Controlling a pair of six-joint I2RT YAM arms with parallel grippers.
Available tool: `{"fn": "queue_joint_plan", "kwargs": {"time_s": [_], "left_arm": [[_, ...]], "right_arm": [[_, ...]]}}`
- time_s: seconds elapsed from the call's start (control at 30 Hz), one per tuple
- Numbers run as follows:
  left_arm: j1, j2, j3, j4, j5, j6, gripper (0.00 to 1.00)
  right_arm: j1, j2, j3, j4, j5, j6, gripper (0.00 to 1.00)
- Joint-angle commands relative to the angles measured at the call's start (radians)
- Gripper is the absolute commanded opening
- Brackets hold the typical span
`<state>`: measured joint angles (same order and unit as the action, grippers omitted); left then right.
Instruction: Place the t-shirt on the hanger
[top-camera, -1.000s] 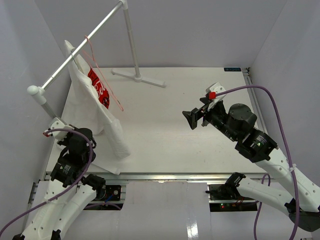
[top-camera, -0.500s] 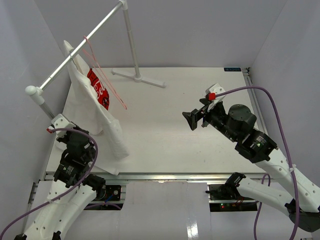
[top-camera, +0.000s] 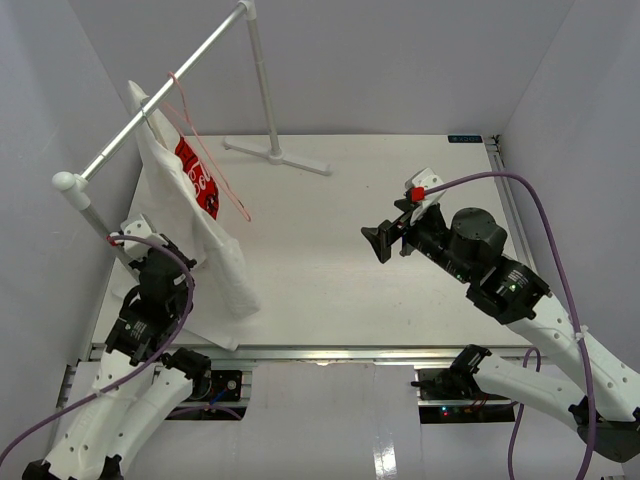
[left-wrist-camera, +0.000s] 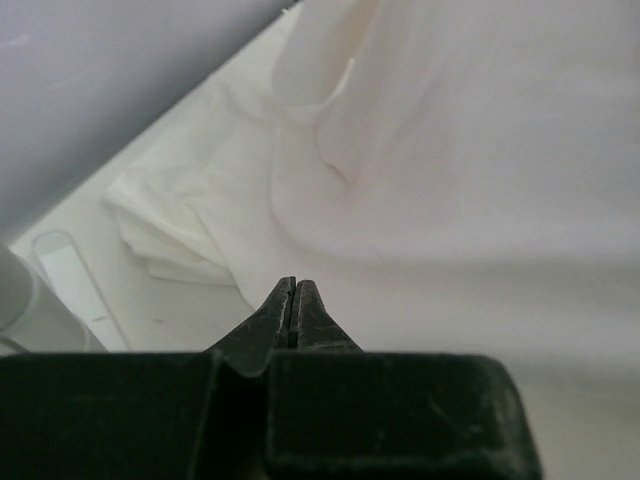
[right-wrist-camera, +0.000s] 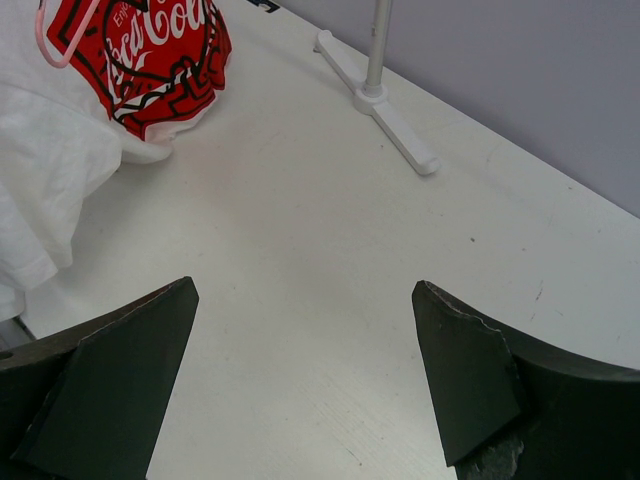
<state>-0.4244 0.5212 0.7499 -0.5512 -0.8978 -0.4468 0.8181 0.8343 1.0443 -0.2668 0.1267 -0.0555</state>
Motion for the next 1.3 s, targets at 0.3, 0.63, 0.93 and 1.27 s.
{"fn": "queue_joint_plan", "kwargs": {"time_s": [0.3, 0.63, 0.93, 1.27], "left_arm": [[0.003, -0.154, 0.059, -0.113, 0.675, -0.090, 0.55], [0.003, -0.175, 0.116, -0.173, 0.940, -0.049, 0.75], [0.003, -0.221, 0.276, 0.091, 0.978, 0.024, 0.93], [0.002, 0.288, 0.383, 0.352, 1.269, -0.057, 0.98]], "right_arm": [[-0.004, 0.023, 0.006, 0.028, 0.017, -0.003, 0.94], [-0.002, 0.031, 0.000, 0.039, 0.037, 0.000, 0.94], [-0.004, 0.049, -0.011, 0.053, 0.116, 0.028, 0.90], [-0.003, 0.049, -0.085, 0.056, 0.254, 0.194, 0.90]]}}
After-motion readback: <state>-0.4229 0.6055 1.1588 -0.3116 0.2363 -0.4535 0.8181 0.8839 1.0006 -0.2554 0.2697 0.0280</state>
